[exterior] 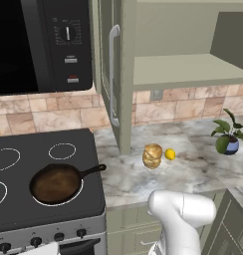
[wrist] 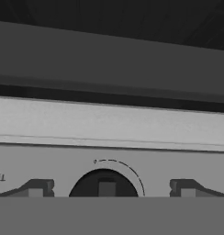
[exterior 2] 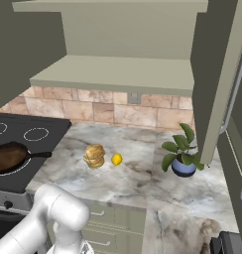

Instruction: Pick the pan from the cabinet and place it on the stove. Then turn on the stove burner for the pan.

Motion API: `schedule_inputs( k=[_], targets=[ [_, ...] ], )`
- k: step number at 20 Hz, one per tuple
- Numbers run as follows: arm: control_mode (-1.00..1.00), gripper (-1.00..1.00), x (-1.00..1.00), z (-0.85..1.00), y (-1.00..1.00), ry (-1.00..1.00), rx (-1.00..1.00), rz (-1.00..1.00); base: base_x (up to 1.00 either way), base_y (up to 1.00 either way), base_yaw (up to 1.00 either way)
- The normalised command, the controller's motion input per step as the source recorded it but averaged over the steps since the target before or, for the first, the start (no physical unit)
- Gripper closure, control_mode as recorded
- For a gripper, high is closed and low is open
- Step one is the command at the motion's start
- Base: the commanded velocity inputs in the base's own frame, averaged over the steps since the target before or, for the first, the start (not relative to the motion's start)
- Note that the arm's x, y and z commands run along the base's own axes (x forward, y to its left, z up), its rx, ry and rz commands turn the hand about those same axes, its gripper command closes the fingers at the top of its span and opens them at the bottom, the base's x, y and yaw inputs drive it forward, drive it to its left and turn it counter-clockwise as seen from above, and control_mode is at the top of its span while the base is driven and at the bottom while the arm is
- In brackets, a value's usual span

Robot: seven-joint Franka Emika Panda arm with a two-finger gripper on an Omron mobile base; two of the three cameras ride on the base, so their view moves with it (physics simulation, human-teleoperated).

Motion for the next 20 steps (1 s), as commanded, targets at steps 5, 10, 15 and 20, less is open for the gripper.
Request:
schedule_inputs(
  k=[5,10,15,20],
  targets=[
    [-1.00,-1.00,0.09,-0.12,0.06,0.00,0.00,0.00,0.00,0.00,0.00],
    [-1.00,1.00,0.10,-0.11,0.09,0.00,0.00,0.00,0.00,0.00,0.00],
    [-1.00,1.00,0.18,-0.07,0.06,0.00,0.00,0.00,0.00,0.00,0.00],
    [-1.00,1.00,0.17,0.00,0.01,0.00,0.00,0.01,0.00,0.00,0.00]
  ],
)
